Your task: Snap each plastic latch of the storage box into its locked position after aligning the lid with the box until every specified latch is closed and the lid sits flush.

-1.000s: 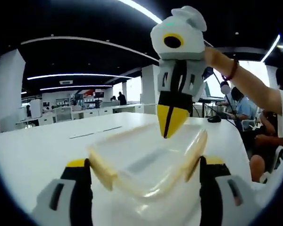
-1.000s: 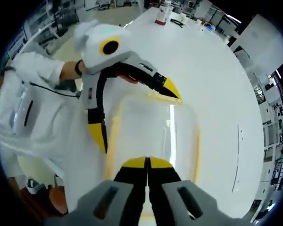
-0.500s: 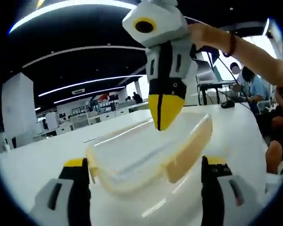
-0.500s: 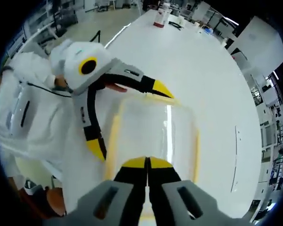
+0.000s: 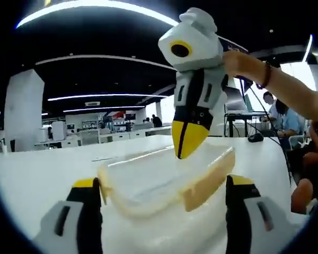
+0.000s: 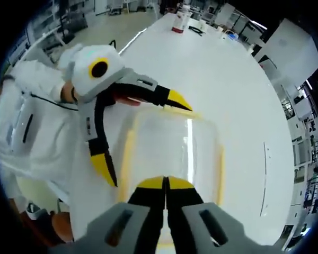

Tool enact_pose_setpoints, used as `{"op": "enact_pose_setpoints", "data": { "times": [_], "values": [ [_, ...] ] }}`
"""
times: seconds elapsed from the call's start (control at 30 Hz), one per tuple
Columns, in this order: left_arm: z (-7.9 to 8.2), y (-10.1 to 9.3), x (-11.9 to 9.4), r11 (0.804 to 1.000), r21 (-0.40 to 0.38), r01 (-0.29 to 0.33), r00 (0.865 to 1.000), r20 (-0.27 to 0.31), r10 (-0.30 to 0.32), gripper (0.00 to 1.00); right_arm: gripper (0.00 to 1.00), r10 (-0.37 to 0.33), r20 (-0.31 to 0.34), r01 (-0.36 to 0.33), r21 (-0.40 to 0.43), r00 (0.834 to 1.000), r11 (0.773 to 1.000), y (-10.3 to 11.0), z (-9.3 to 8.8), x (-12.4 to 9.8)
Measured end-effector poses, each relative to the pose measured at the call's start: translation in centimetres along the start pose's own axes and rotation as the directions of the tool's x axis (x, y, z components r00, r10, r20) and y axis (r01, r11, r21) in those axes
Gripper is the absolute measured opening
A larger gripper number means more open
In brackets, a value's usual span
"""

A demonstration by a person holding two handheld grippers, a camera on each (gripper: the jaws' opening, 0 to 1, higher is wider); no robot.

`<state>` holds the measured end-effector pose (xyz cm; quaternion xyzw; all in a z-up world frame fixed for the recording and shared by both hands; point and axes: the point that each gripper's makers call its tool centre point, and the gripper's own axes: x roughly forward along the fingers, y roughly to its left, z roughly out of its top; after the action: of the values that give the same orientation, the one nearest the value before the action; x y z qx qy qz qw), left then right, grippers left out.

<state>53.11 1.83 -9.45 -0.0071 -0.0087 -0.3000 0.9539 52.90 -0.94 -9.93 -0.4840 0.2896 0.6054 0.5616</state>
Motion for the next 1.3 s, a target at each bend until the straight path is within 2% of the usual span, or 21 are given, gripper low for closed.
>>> {"op": "enact_pose_setpoints", "data": {
  "times": [0.03,0.1,0.17,0.2,0.27,0.6,0.7,0.77,0.9,1.13,1.23,1.3],
  "values": [
    [0.35,0.09,-0.25,1.0,-0.025,0.013,1.0,0.003,-0.013,1.0,0.0,0.0,-0.001,0.0,-0.002,1.0,1.0,0.0,0.01,0.0],
    [0.39,-0.01,-0.21,1.0,-0.019,0.022,1.0,-0.001,-0.022,0.99,0.0,0.001,-0.004,-0.001,-0.007,1.0,1.0,-0.01,0.01,0.0],
    [0.09,0.12,0.02,0.999,0.031,0.009,1.0,-0.012,-0.009,0.94,0.0,-0.004,-0.011,0.004,-0.011,1.0,1.0,0.05,0.03,0.03],
    [-0.06,0.18,0.14,0.998,0.056,0.003,1.0,-0.017,-0.002,0.95,0.0,-0.007,-0.014,0.007,-0.013,1.0,1.0,0.09,0.04,0.04],
    [0.04,0.28,-0.13,0.999,0.03,-0.013,1.0,-0.012,0.014,0.96,0.0,-0.015,-0.025,0.015,-0.01,1.0,1.0,-0.02,-0.03,0.05],
    [0.08,-0.08,-0.19,0.999,0.024,-0.033,0.999,0.032,0.033,0.93,0.0,-0.024,-0.072,0.026,0.028,0.997,0.999,-0.11,-0.21,0.23],
    [0.09,-0.19,0.02,0.999,0.022,-0.033,0.999,0.027,0.032,0.92,0.0,-0.019,-0.067,0.022,0.033,0.998,0.999,-0.2,-0.33,0.22],
    [0.04,-0.31,0.07,0.999,0.018,-0.032,0.999,0.031,0.032,0.92,0.0,0.0,-0.045,0.004,0.079,0.999,0.997,-0.19,-0.42,0.23],
    [0.06,-0.44,0.23,0.999,0.009,-0.031,0.999,0.032,0.031,0.89,0.0,-0.015,-0.06,0.017,0.031,0.998,0.999,0.04,-0.48,0.25],
    [0.11,-0.64,0.3,1.0,-0.013,-0.026,0.999,0.039,0.026,0.85,0.0,-0.004,-0.049,0.007,0.063,0.999,0.998,0.03,-0.7,0.09],
    [0.44,-0.43,0.15,0.998,-0.067,-0.022,0.998,0.064,0.027,0.82,0.0,-0.006,-0.042,0.008,0.06,0.999,0.998,0.12,-0.73,0.07],
    [0.37,-0.53,0.2,0.997,-0.067,-0.024,0.998,0.06,0.028,0.82,0.0,-0.01,-0.056,0.013,0.062,0.998,0.998,0.15,-0.69,0.13]
  ]
}}
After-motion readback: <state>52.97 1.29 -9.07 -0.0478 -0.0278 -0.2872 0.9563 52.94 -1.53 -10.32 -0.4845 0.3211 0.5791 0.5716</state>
